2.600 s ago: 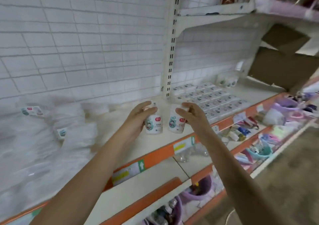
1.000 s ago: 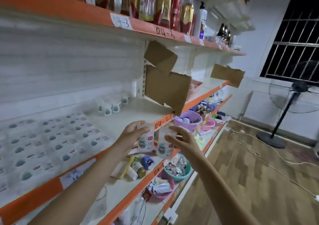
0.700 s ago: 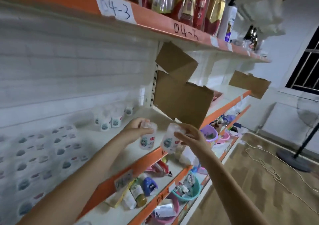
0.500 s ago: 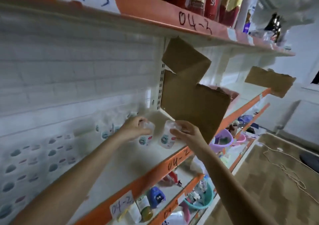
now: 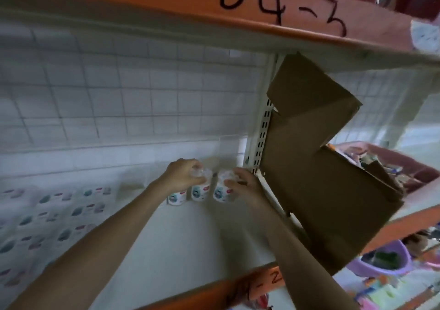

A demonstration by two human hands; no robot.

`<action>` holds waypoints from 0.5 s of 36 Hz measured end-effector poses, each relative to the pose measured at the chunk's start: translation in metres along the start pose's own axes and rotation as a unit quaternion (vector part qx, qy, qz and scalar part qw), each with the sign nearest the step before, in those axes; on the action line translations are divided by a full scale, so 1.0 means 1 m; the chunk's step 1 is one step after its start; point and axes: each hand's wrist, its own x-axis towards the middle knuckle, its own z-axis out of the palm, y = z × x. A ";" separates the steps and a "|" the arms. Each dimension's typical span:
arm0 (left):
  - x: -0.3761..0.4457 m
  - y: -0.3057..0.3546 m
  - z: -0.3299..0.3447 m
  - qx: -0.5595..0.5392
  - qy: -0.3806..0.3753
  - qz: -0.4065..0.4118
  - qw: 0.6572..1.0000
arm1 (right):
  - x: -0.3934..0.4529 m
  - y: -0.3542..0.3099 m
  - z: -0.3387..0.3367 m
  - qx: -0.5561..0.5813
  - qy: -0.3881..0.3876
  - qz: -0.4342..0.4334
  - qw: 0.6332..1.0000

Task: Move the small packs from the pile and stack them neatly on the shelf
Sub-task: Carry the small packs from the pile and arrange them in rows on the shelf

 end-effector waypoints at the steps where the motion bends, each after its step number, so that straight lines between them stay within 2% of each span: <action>1: -0.001 0.000 0.001 0.014 0.003 0.001 1.000 | 0.006 0.005 0.001 -0.018 -0.005 -0.004 1.000; 8: -0.003 -0.008 0.010 0.110 0.035 0.008 0.993 | 0.033 0.015 0.012 -0.069 -0.043 -0.038 0.996; 18: -0.005 -0.015 0.016 0.091 0.045 0.032 0.994 | 0.047 0.025 0.015 -0.088 -0.059 -0.075 0.992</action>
